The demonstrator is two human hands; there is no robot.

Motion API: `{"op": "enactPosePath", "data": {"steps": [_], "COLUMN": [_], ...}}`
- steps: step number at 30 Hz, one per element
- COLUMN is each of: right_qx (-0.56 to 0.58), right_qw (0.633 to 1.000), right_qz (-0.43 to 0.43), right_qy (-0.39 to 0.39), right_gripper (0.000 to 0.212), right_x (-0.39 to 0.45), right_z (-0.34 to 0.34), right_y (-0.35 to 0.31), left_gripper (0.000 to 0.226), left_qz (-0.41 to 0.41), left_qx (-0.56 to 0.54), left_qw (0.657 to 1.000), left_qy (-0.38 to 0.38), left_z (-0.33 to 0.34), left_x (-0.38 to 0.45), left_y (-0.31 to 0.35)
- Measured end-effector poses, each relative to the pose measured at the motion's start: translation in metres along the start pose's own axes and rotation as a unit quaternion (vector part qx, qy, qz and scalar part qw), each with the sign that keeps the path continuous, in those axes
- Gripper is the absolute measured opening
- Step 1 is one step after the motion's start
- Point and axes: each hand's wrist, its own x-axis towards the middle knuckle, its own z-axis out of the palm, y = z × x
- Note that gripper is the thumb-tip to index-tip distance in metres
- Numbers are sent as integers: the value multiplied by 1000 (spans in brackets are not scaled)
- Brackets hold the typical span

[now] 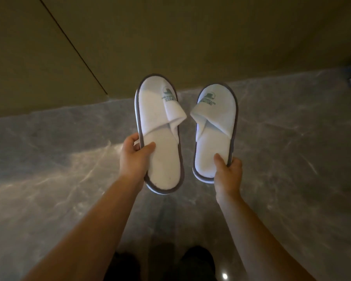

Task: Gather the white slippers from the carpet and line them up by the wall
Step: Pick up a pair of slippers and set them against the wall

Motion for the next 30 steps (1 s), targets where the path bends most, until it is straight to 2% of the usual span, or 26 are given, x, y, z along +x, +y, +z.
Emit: {"op": "enactPosePath", "data": {"steps": [7, 10, 12, 15, 17, 19, 21, 23, 26, 30], "right_qx": [27, 4, -73, -253, -231, -153, -98, -67, -56, -78], "right_qw": [997, 998, 996, 957, 958, 970, 960, 956, 956, 950], "right_qz": [8, -5, -29, -117, -172, -135, -96, -96, -109, -115], "right_qy": [68, 55, 54, 81, 10, -135, -242, -268, -265, -278], "right_gripper": [36, 41, 51, 64, 55, 41, 30, 24, 30, 34], "right_x": [108, 129, 131, 113, 92, 70, 54, 44, 30, 15], "right_z": [42, 47, 47, 48, 59, 79, 101, 122, 145, 174], "right_y": [90, 106, 109, 108, 105, 99, 96, 94, 92, 103], "left_gripper": [24, 29, 32, 32, 29, 25, 25, 27, 39, 58], "left_qz": [24, 32, 34, 28, 21, 19, 27, 37, 47, 51], "left_qx": [20, 13, 12, 7, -14, -30, -45, -58, -40, 105], "left_qw": [999, 999, 999, 999, 999, 999, 998, 997, 998, 993], "left_qy": [-28, -33, -35, -29, -29, -37, -38, -30, -29, -23], "left_z": [33, 36, 32, 19, 10, 3, -3, -14, -39, -82], "left_x": [91, 109, 113, 107, 103, 103, 104, 107, 112, 122], "left_y": [-84, -98, -103, -106, -109, -112, -114, -113, -111, -120]}}
